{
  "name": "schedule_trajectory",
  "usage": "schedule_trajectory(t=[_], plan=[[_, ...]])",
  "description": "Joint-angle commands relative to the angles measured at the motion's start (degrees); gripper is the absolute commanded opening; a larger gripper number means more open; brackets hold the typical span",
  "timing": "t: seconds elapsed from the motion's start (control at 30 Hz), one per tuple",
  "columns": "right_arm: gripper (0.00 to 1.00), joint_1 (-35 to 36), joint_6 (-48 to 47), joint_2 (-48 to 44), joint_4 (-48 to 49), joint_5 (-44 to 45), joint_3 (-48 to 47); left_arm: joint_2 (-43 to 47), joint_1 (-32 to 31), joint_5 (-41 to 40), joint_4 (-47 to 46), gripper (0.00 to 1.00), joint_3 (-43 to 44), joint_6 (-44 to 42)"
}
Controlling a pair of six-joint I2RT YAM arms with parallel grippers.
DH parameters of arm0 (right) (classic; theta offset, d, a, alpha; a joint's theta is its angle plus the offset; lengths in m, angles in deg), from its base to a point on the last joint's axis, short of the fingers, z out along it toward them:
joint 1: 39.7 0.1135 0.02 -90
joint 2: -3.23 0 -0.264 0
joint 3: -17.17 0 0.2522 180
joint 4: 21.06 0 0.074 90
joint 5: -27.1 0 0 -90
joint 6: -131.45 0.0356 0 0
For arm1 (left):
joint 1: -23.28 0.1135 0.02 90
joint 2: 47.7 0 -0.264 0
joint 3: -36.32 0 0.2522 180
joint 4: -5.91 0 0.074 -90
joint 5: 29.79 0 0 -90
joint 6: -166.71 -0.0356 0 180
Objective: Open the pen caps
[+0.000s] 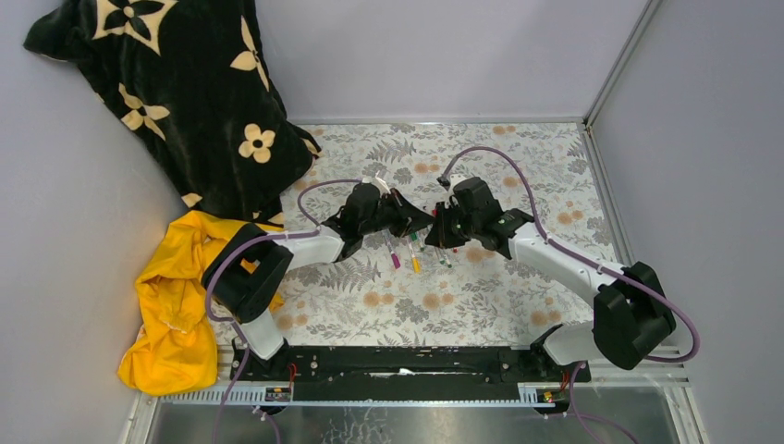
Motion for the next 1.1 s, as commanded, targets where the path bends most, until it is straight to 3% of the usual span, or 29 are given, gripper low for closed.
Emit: schedule_trajectory(t=[0.0, 0.63, 1.07], plan=[[0.00, 0.64, -0.33, 0.71, 1.32, 0.36, -1.79, 2.10, 0.37, -0.54, -0.92, 0.00, 0.96, -0.71], [0.00, 0.66, 0.10, -4.96, -2.42, 1.76, 5.29, -5.65, 13.62, -3.89, 1.74, 0.00, 3.23, -3.35], [0.00, 0.69, 0.11, -6.52, -3.64, 1.29, 6.46, -6.28, 16.46, -7.49, 10.94, 0.00, 8.33, -6.37]])
